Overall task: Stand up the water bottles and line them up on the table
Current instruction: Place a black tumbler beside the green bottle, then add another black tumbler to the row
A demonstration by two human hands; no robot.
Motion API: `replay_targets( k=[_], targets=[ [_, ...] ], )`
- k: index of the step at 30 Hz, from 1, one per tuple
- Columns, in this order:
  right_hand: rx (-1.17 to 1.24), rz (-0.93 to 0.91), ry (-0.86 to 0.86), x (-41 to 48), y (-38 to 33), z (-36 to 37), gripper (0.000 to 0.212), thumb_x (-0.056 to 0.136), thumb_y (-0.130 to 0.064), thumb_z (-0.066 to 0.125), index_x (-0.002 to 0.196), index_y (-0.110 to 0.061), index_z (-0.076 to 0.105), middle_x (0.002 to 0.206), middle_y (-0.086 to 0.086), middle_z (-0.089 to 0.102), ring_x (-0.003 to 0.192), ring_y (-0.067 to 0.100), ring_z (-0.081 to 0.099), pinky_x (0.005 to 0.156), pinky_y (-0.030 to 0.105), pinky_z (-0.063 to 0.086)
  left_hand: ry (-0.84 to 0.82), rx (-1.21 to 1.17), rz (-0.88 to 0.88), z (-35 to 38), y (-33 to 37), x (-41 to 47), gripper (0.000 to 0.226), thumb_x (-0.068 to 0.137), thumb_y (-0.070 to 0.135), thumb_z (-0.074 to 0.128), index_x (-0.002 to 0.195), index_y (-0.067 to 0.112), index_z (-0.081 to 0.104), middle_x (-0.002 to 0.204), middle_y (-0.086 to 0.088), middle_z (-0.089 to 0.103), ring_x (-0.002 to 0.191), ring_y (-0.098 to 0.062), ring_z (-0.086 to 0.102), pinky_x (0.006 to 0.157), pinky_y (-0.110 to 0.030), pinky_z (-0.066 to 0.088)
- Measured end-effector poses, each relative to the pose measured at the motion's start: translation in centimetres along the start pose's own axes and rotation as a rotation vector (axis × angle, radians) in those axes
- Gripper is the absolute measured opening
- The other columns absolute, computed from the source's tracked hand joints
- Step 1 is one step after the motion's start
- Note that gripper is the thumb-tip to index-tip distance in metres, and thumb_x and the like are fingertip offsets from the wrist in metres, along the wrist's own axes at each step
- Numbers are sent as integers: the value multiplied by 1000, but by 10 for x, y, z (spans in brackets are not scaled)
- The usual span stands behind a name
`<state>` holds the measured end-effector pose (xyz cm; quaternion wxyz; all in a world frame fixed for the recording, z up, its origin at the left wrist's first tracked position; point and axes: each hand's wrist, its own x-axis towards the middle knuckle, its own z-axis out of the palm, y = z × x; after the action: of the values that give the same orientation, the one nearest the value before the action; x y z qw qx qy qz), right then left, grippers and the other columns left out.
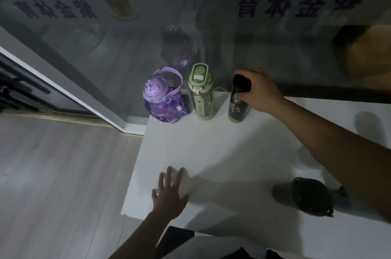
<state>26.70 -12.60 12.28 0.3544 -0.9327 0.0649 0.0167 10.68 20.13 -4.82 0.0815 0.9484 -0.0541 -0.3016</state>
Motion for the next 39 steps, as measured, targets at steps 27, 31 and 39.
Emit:
replay_targets(
  k=[27, 31, 39],
  targets=[
    [-16, 273, 217, -210, 28, -33, 58, 81, -47, 68, 134, -37, 46, 141, -9, 46, 129, 17, 45, 109, 42, 39, 44, -276, 313, -47, 74, -2, 78, 86, 52, 61, 150, 40, 19, 161, -2, 17, 148, -23, 12, 116, -48, 23],
    [-78, 417, 175, -256, 37, -11, 70, 74, -47, 73, 138, -37, 44, 145, 1, 44, 130, 27, 44, 107, 47, 40, 15, -165, 305, -37, 82, -1, 79, 86, 55, 58, 151, 39, 16, 162, -5, 10, 148, -28, 8, 117, -49, 20],
    [-189, 465, 103, -285, 45, 22, 79, 74, -30, 75, 142, -37, 35, 149, 5, 29, 127, 37, 44, 101, 51, 46, -52, -89, 302, 6, 72, -7, 88, 85, 54, 57, 152, 40, 2, 163, -4, -8, 149, -32, -6, 118, -55, 11]
  ],
)
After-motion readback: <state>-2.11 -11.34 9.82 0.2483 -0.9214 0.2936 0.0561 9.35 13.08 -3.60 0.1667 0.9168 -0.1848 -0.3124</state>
